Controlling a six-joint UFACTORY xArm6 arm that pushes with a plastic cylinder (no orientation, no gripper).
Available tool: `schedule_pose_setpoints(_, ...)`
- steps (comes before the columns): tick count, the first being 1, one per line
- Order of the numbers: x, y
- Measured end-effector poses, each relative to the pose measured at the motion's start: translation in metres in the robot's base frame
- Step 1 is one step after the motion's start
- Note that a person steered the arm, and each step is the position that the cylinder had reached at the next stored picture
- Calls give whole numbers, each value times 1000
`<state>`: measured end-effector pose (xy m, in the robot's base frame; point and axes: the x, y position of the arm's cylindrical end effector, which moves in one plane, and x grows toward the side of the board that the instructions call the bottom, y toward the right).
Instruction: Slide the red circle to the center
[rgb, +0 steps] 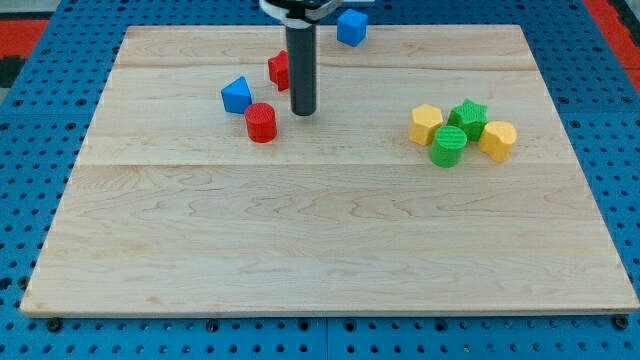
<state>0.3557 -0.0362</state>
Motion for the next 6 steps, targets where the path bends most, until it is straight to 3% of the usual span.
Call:
schedule_pose_setpoints(1,-4,-81)
schedule_pose_setpoints(3,4,-136)
schedule_pose_setpoints(4,55,-159)
schedule_pose_setpoints(6,48,-34)
